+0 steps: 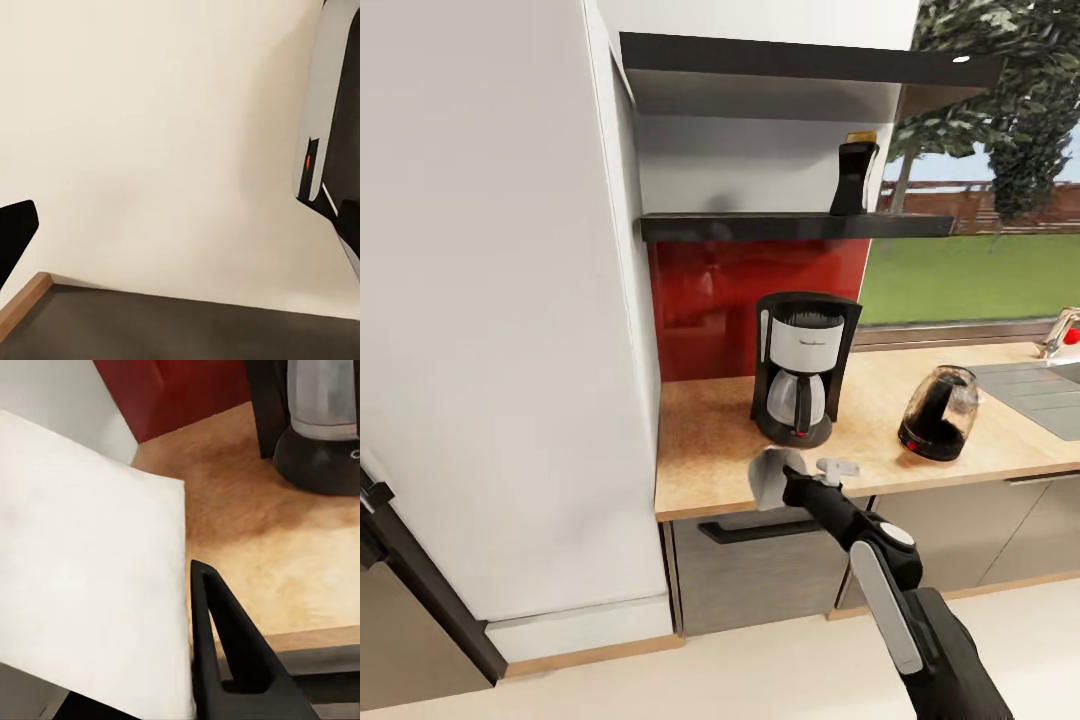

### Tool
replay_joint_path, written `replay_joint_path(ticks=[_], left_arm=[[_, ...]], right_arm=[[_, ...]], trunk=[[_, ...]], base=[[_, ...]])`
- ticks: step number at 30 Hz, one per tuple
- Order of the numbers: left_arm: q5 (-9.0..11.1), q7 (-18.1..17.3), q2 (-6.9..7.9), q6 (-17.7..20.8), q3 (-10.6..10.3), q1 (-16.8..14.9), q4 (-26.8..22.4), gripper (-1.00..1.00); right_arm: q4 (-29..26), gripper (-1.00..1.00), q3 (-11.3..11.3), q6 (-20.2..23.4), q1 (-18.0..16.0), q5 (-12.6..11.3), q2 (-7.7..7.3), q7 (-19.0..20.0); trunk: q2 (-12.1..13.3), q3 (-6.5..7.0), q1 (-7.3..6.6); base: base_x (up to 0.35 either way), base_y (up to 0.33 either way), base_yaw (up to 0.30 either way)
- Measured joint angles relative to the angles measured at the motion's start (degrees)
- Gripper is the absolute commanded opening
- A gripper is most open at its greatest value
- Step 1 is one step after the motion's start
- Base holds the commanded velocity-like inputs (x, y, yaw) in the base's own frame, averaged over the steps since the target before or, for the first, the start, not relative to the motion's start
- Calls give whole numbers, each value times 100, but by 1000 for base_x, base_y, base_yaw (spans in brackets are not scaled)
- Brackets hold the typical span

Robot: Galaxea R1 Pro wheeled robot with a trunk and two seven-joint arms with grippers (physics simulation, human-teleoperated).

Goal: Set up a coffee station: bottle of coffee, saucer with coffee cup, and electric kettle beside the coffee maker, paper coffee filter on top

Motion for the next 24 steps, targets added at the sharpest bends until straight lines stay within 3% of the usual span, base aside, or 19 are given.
replay_joint_path(ticks=[2,7,10,12,13,14,17,21,24], left_arm=[[0,0,-1,-3,0,2,0,100],[-3,0,-8,-9,-8,13,13,100],[-3,0,-4,-23,-14,37,31,100],[-3,-2,-4,-28,-15,48,40,100],[-4,-1,-4,-30,-16,51,42,100],[-6,-1,-2,-34,-16,57,46,100],[-6,-1,4,-42,-16,61,52,100],[-6,-4,1,-46,-16,58,61,100],[-4,-2,-2,-50,-16,59,65,100]], right_arm=[[-10,-100,-52,159,-131,-165,1,-30],[2,-100,-223,880,-1090,-508,36,-373],[31,-100,-252,1282,-1770,-1057,135,-722],[53,-100,-255,1385,-2153,-1571,214,-1148],[58,-100,-254,1402,-2246,-1707,228,-1286],[70,-100,-252,1430,-2473,-2100,253,-1714],[82,-100,-251,1459,-2860,-2810,274,-2619],[90,-100,-250,1469,-3252,-3333,280,-3509],[95,-100,-250,1449,-3642,-3495,287,-4339]], trunk=[[0,0,0],[0,1,0],[0,0,0],[0,0,0],[-1,0,0],[0,0,0],[-1,0,0],[-1,0,0],[-1,0,0]], base=[[0,0,0],[0,0,0],[0,0,0],[0,0,0],[0,0,0],[0,0,0],[0,0,0],[0,0,0],[0,0,0]])
